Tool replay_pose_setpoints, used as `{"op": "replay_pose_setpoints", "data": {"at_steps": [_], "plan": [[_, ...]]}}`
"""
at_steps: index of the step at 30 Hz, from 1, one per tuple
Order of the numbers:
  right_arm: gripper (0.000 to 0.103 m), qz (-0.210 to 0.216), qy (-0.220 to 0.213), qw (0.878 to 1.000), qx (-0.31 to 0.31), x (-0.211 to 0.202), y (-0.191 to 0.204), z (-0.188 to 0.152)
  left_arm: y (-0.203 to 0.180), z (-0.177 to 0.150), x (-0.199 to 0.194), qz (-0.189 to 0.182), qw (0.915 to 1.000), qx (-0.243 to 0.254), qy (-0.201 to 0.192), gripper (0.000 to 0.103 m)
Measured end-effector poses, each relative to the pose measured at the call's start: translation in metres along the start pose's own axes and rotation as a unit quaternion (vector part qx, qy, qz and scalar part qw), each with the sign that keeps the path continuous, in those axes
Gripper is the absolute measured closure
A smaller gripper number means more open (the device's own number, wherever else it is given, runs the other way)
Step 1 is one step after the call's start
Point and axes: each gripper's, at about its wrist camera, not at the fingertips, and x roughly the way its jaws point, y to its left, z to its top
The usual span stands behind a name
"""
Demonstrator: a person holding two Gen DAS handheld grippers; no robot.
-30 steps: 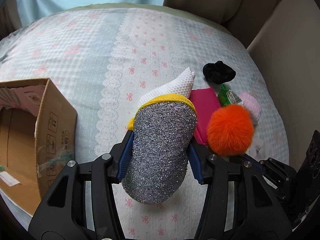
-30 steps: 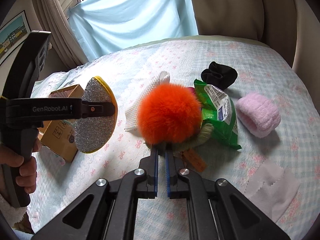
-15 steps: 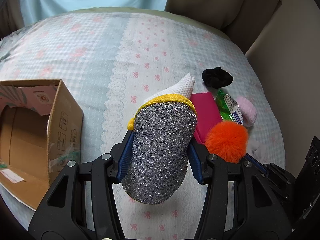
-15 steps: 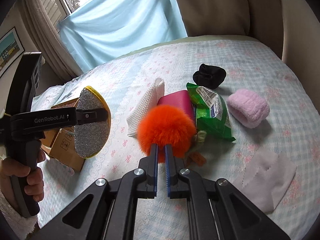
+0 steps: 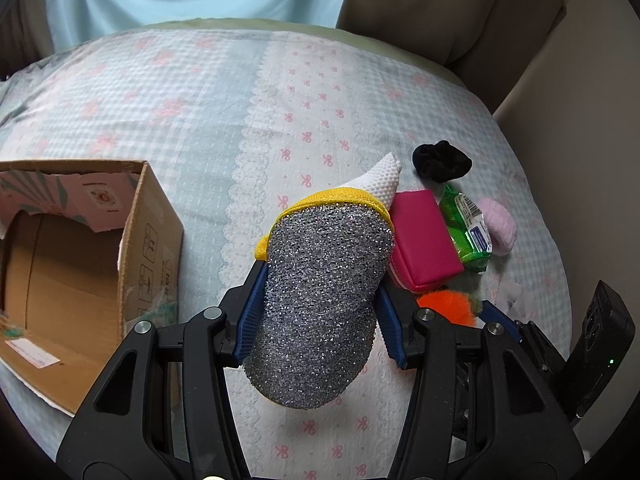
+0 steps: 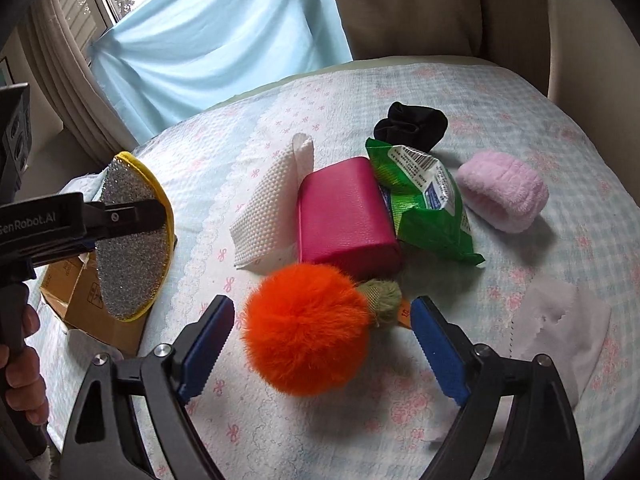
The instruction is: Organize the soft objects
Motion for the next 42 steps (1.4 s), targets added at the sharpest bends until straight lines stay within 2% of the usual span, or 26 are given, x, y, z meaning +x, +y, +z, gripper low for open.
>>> {"op": "replay_pose_setpoints", "data": {"at_steps": [3,5,8,11,18,25,34,42], "plan": [[0.021,-0.014,0.0,1.0,-0.018,0.015,0.007,-0.003,0.003,-0.003,-0.002,0.001,1.0,0.001,0.0,0.056],[0.045,-0.016,0.008,1.0,-0.021,0.024,0.008,-0.004,0.005,-0.004,-0.002,0.002,1.0,0.002,0.0,0.056],[0.058,-0.018,0.013,1.0,-0.018,0.03,0.006,-0.005,0.009,-0.007,-0.004,0.001,1.0,0.001,0.001,0.056],[0.066,-0.019,0.011,1.0,-0.019,0.028,0.007,-0.007,0.013,-0.01,-0.009,-0.001,1.0,-0.001,-0.001,0.056],[0.068,-0.027,0.002,0.999,-0.024,0.008,0.015,-0.005,0.02,-0.016,-0.033,-0.005,0.9999,-0.004,-0.014,0.056],[0.068,-0.037,-0.032,0.999,-0.017,-0.054,0.045,0.02,0.035,-0.009,-0.089,-0.018,0.9992,-0.009,-0.034,0.056],[0.068,-0.055,-0.076,0.995,-0.022,-0.142,0.137,0.069,0.08,0.019,-0.193,-0.033,0.9976,0.003,-0.061,0.056],[0.068,-0.051,-0.07,0.996,0.011,-0.172,0.238,0.093,0.159,0.038,-0.267,0.001,0.9979,0.021,-0.061,0.056]]}}
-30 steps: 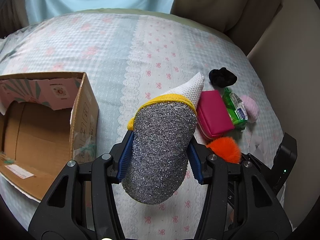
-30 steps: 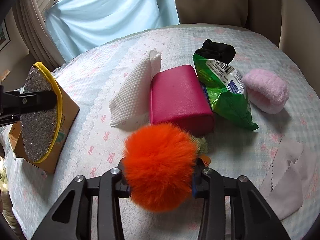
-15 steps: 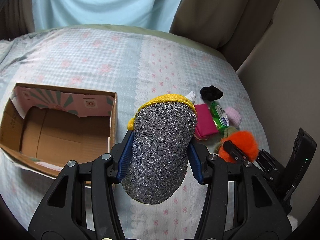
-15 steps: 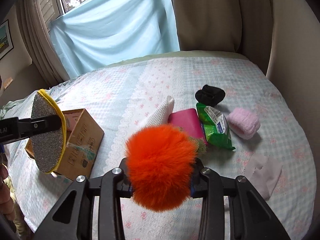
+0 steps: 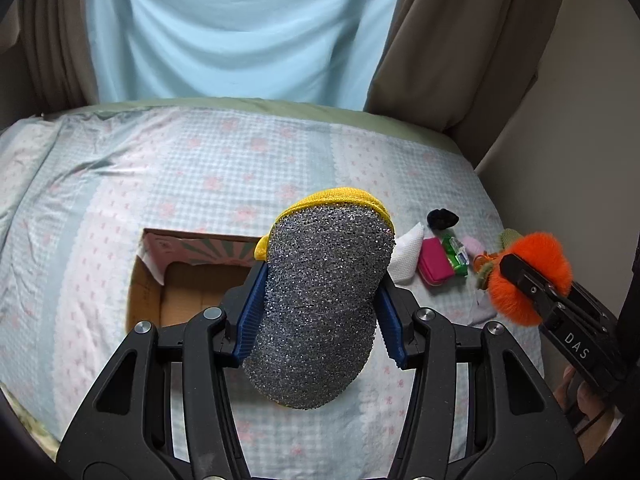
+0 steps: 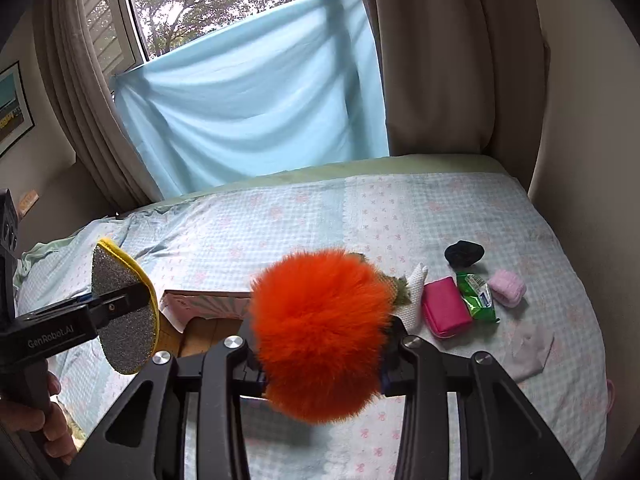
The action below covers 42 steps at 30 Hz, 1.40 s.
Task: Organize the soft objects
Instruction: 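Carry sponge and pompom into the box and open both grippers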
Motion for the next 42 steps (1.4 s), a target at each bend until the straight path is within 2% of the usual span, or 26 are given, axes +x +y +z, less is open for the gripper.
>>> {"op": "replay_pose_setpoints", "data": {"at_steps": [9,15,23,30,33,34,36,37,39,40,41,42], "plan": [[0.068,0.019,0.015,1.0,-0.015,0.017,0.101,0.005,0.087,0.004,-0.024,0.029,0.9994,0.009,0.017,0.056],[0.068,0.018,0.049,0.998,-0.031,0.052,0.133,0.004,0.112,0.003,0.003,0.036,0.9978,0.018,0.052,0.056],[0.068,0.008,0.166,0.986,-0.011,0.131,0.131,-0.011,0.125,-0.009,0.085,0.029,0.9887,0.04,0.141,0.056],[0.068,0.014,0.272,0.961,0.036,0.208,0.118,-0.02,0.144,-0.023,0.164,0.036,0.9709,0.037,0.234,0.056],[0.068,0.017,0.303,0.951,0.052,0.236,0.114,-0.025,0.146,-0.027,0.19,0.042,0.9619,0.041,0.267,0.056],[0.068,0.015,0.311,0.949,0.054,0.243,0.113,-0.027,0.146,-0.029,0.196,0.043,0.9597,0.046,0.274,0.053],[0.068,0.012,0.329,0.943,0.055,0.257,0.11,-0.031,0.145,-0.032,0.203,0.038,0.9572,0.053,0.282,0.04],[0.064,0.014,0.337,0.939,0.059,0.262,0.109,-0.033,0.144,-0.033,0.205,0.034,0.9572,0.056,0.282,0.035],[0.06,0.021,0.341,0.937,0.069,0.271,0.105,-0.037,0.141,-0.034,0.207,0.033,0.9574,0.067,0.279,0.006],[0.046,0.019,0.34,0.937,0.074,0.273,0.103,-0.039,0.14,-0.035,0.208,0.032,0.9568,0.072,0.28,0.001],[0.024,0.015,0.337,0.938,0.078,0.274,0.1,-0.039,0.139,-0.035,0.207,0.031,0.9566,0.077,0.279,0.0],[0.012,0.014,0.334,0.939,0.083,0.275,0.098,-0.04,0.137,-0.035,0.207,0.03,0.9563,0.082,0.279,0.0]]}}
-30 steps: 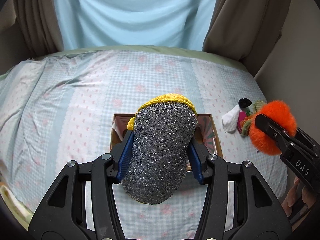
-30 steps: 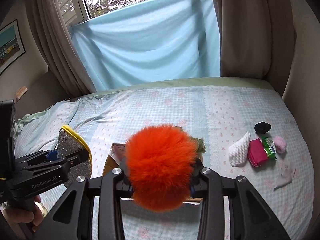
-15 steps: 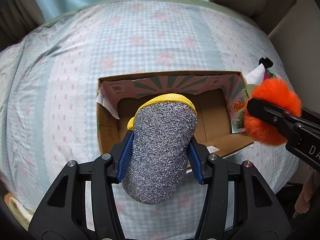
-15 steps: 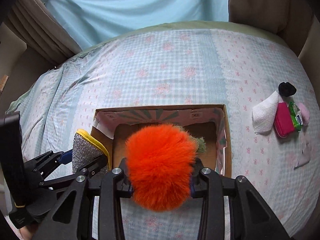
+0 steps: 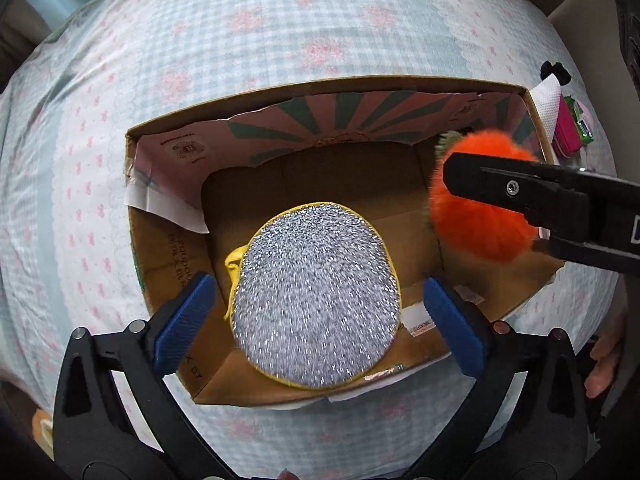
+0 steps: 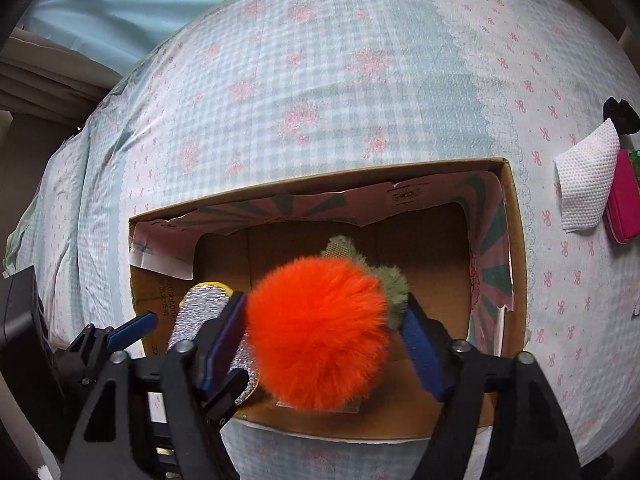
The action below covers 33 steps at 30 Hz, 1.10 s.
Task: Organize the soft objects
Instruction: 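Carry sponge and pompom into the box and open both grippers, then withdraw both tools from the box back toward the remaining items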
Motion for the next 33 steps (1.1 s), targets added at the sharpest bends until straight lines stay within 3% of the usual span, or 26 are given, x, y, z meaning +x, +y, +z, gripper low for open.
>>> {"op": "replay_pose_setpoints", "data": {"at_steps": [1,8,20,27,33], "plan": [[0.001,0.003,-0.003,1.0,0.003,0.0,-0.002,0.0,-0.001,0.0,0.0,0.003,1.0,0.005,0.001,0.0],[0.001,-0.007,-0.011,1.0,-0.01,-0.005,-0.006,-0.007,0.001,-0.005,-0.004,0.008,1.0,0.005,0.003,0.0],[0.001,-0.003,-0.055,0.997,-0.045,-0.048,0.011,-0.034,0.003,-0.023,-0.055,0.029,0.9985,-0.009,-0.045,0.0],[0.001,0.002,-0.134,0.988,-0.077,-0.127,0.029,-0.067,-0.004,-0.047,-0.117,0.028,0.9935,-0.037,-0.104,0.0],[0.001,-0.027,-0.235,0.965,-0.111,-0.216,0.033,-0.108,-0.025,-0.079,-0.193,0.024,0.9791,-0.057,-0.194,0.0]]}}
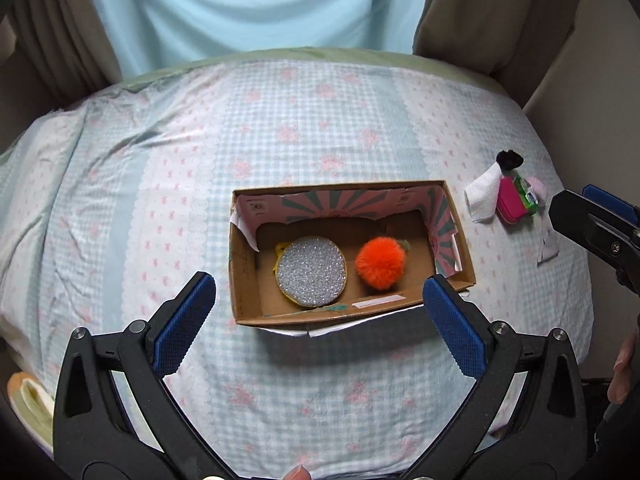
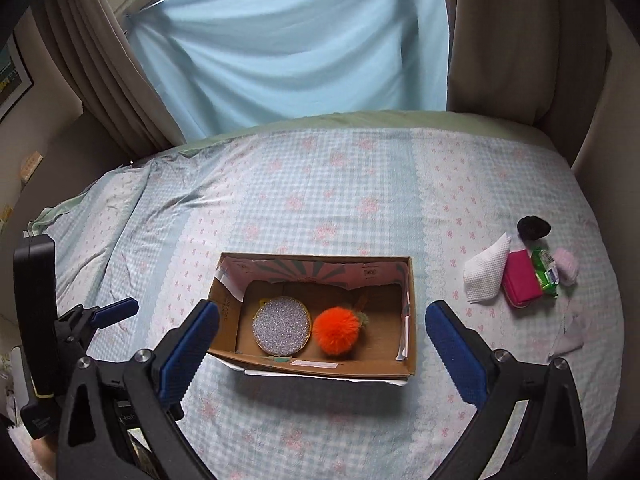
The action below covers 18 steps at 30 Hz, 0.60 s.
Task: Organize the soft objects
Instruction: 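Withdraw both tools from the box back toward the remaining items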
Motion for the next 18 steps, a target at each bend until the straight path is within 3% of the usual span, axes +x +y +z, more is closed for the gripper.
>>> {"op": "replay_pose_setpoints", "data": {"at_steps": [5,9,14,18], "plan": [[0.0,-0.017,-0.069,0.997,-0.013,-0.071,-0.013,-0.009,-0.028,-0.004,-0.061,-0.003,0.9979,-0.004,-0.065,0.0],[0.0,-0.056,-0.123,0.991,-0.02,-0.119,-0.028,-0.024,-0.054,-0.011,-0.099,-0.011,0.9939,-0.003,-0.109,0.0],[0.0,-0.071,-0.144,0.987,-0.012,-0.151,-0.061,-0.038,-0.092,-0.016,-0.127,-0.026,0.9891,-0.002,-0.145,0.0],[0.0,-0.076,-0.154,0.985,0.006,-0.166,-0.092,-0.05,-0.127,-0.018,-0.127,-0.035,0.9882,0.004,-0.149,0.0]]}}
